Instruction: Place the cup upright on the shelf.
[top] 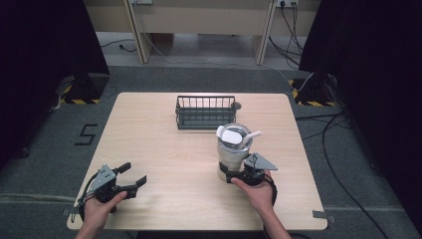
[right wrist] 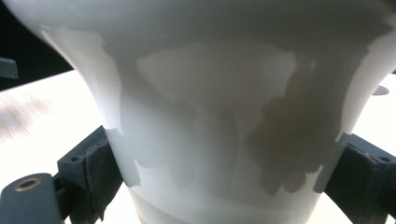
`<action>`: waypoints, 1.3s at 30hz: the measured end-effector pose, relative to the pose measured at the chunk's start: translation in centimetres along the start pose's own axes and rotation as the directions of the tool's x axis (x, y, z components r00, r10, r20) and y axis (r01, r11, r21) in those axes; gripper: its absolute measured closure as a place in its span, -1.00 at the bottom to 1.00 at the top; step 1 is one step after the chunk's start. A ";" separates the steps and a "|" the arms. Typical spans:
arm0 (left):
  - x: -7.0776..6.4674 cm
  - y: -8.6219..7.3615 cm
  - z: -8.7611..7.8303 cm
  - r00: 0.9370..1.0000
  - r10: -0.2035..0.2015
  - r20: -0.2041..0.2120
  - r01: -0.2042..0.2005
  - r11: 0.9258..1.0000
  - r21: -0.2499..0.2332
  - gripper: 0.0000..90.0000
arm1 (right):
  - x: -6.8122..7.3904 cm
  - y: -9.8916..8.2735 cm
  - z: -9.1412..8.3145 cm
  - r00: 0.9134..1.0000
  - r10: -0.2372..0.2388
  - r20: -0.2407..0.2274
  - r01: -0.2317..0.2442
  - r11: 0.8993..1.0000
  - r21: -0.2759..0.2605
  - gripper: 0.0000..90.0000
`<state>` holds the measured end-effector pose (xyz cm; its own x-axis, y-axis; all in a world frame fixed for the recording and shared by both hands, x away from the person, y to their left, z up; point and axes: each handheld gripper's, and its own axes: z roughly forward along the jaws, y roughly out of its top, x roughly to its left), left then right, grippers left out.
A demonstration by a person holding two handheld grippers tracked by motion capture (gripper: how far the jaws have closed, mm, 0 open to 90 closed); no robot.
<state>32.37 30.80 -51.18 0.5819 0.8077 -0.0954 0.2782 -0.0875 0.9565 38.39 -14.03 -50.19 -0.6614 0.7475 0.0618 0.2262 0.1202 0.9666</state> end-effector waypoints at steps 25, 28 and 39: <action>0.1 0.0 -0.1 1.000 -0.008 -0.002 0.008 1.000 -0.005 -0.68 | -1.1 2.3 0.3 0.999 -0.026 0.040 0.025 1.000 0.019 -0.76; 0.1 0.0 -0.1 1.000 -0.008 -0.001 0.008 1.000 -0.005 -0.68 | -1.2 2.4 0.3 0.999 -0.025 0.040 0.024 0.999 0.022 -0.76; 0.1 0.0 -0.1 1.000 -0.010 0.000 0.010 1.000 -0.004 -0.68 | -1.5 3.3 1.1 0.998 -0.034 0.043 0.033 0.999 0.044 -0.76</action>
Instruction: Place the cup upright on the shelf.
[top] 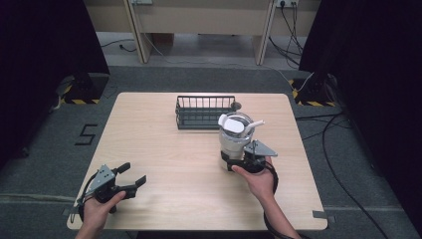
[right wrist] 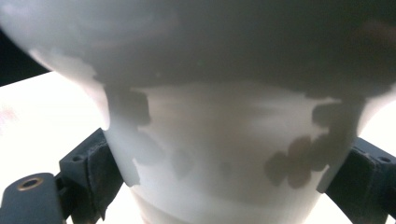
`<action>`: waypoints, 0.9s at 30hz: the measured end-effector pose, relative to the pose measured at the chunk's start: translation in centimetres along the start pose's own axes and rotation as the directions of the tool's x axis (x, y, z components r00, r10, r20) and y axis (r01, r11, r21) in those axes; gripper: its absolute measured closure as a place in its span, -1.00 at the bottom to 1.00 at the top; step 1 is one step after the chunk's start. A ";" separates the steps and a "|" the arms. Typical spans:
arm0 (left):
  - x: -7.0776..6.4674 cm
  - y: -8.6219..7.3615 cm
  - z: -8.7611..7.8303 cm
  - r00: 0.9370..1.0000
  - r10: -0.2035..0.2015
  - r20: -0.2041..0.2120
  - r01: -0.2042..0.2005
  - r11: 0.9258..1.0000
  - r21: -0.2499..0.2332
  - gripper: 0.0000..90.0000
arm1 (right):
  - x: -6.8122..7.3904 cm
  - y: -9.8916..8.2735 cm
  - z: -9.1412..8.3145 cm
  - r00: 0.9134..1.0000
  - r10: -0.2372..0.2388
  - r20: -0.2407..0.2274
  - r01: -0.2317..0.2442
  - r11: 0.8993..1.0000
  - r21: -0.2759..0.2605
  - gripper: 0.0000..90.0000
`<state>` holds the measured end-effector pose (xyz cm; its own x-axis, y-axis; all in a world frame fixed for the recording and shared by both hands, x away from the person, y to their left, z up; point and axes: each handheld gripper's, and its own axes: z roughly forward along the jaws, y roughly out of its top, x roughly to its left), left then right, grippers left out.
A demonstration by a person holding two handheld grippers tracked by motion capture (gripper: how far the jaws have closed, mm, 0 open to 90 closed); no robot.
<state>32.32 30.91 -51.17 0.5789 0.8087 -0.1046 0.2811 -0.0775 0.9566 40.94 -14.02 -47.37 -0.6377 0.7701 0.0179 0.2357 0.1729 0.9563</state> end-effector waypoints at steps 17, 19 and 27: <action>0.0 0.0 0.0 1.000 -0.001 0.001 0.001 1.000 0.001 -0.68 | -0.9 2.7 1.4 1.000 -0.001 0.008 0.001 1.000 0.005 -0.76; 0.0 0.0 0.0 1.000 -0.002 0.001 0.002 1.000 0.000 -0.68 | -1.0 2.8 1.6 1.000 0.001 0.011 -0.002 1.000 0.006 -0.76; 0.0 0.0 0.0 1.000 -0.004 0.000 0.004 1.000 0.002 -0.68 | -1.7 4.1 2.1 1.000 -0.004 0.024 0.004 1.000 0.006 -0.76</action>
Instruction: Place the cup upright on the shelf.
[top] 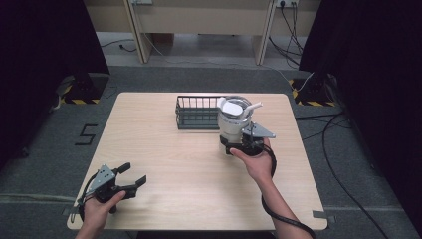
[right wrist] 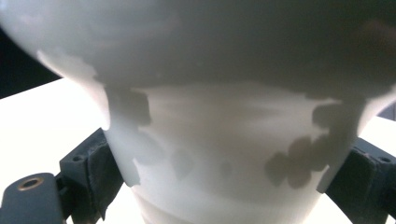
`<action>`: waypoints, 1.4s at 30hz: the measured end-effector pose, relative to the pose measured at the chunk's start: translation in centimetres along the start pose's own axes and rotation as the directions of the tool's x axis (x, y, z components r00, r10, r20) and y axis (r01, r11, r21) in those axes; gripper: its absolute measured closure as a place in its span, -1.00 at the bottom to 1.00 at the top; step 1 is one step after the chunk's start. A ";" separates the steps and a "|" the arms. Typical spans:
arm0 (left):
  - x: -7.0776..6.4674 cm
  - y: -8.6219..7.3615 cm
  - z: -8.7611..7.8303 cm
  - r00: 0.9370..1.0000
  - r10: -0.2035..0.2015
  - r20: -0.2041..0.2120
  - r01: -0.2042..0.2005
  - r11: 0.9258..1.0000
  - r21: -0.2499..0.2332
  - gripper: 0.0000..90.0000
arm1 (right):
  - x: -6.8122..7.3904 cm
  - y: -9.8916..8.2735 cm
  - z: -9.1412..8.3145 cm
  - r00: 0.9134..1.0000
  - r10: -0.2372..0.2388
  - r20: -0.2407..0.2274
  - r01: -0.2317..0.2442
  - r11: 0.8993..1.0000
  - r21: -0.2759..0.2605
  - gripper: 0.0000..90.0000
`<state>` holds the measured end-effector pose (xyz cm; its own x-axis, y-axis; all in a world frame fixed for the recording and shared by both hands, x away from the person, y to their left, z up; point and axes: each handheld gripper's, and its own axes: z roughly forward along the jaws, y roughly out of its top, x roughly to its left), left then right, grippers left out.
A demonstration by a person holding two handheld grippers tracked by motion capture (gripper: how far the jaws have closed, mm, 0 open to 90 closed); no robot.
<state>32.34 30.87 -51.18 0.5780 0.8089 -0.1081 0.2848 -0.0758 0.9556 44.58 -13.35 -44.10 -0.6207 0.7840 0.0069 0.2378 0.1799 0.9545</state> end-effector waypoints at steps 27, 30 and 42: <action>-0.1 0.0 0.1 1.000 -0.005 0.001 0.005 1.000 0.000 -0.68 | -1.8 4.4 2.1 0.999 0.006 0.039 -0.006 1.000 -0.008 -0.76; -0.1 0.0 0.1 1.000 -0.005 0.001 0.005 1.000 0.000 -0.68 | -1.9 4.7 2.3 0.999 0.012 0.041 -0.011 1.000 -0.009 -0.76; 0.0 0.0 0.1 1.000 -0.006 0.000 0.006 1.000 -0.001 -0.68 | -2.6 5.8 3.6 0.998 0.031 0.055 -0.031 1.000 0.002 -0.76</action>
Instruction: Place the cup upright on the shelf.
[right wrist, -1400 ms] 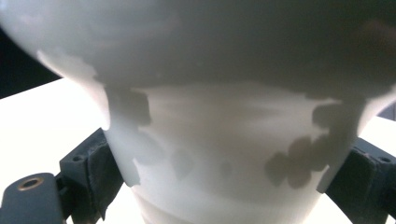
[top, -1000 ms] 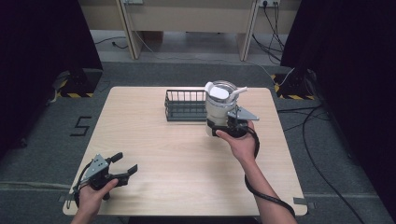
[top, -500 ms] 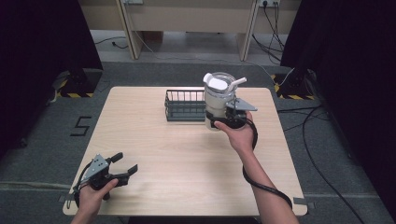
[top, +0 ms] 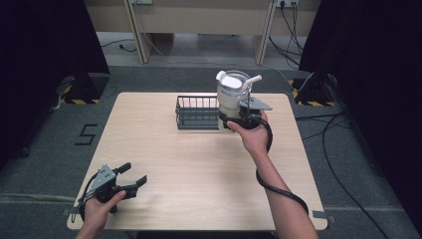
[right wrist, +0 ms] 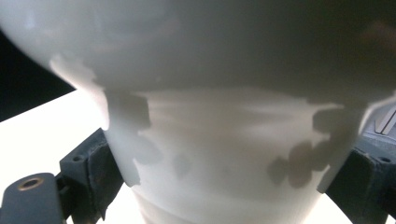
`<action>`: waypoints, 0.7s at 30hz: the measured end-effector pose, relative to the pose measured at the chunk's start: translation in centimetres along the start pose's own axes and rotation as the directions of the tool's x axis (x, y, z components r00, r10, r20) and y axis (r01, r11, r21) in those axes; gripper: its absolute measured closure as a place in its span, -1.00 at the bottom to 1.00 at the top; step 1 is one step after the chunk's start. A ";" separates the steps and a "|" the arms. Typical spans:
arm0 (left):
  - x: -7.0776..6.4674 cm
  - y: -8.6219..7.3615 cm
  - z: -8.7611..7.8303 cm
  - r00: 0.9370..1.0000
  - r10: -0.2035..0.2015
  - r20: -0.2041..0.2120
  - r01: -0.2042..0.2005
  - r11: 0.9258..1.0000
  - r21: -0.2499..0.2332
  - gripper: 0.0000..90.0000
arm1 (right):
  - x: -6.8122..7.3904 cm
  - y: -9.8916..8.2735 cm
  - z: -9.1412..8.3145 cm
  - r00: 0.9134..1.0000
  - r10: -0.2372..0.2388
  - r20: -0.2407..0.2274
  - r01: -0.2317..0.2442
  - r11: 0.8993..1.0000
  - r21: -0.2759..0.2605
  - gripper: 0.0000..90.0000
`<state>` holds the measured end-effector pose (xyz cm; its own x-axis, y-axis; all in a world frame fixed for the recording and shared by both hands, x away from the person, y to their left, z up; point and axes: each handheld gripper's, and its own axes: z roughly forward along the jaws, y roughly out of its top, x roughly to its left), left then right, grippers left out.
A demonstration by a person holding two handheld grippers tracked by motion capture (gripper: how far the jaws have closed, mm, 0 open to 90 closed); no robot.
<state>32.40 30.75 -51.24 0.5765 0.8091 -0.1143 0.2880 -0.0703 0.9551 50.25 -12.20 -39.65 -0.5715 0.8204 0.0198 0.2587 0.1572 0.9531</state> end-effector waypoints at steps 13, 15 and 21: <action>0.1 0.0 0.0 1.000 -0.002 -0.002 0.002 1.000 -0.001 -0.68 | 0.1 1.5 1.7 1.000 0.003 0.004 -0.003 1.000 -0.005 -0.76; 0.1 0.0 0.0 1.000 -0.002 -0.002 0.002 1.000 -0.002 -0.68 | 0.1 1.6 1.8 1.000 0.005 0.004 -0.005 1.000 -0.007 -0.76; 0.1 0.0 0.0 1.000 -0.011 -0.004 0.010 1.000 -0.006 -0.68 | 0.2 2.5 2.9 1.000 0.003 0.008 -0.003 1.000 -0.009 -0.76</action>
<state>32.44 30.87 -51.26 0.5706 0.8119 -0.1233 0.2890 -0.0580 0.9556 53.01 -10.04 -38.17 -0.5641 0.8254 0.0201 0.2535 0.1500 0.9556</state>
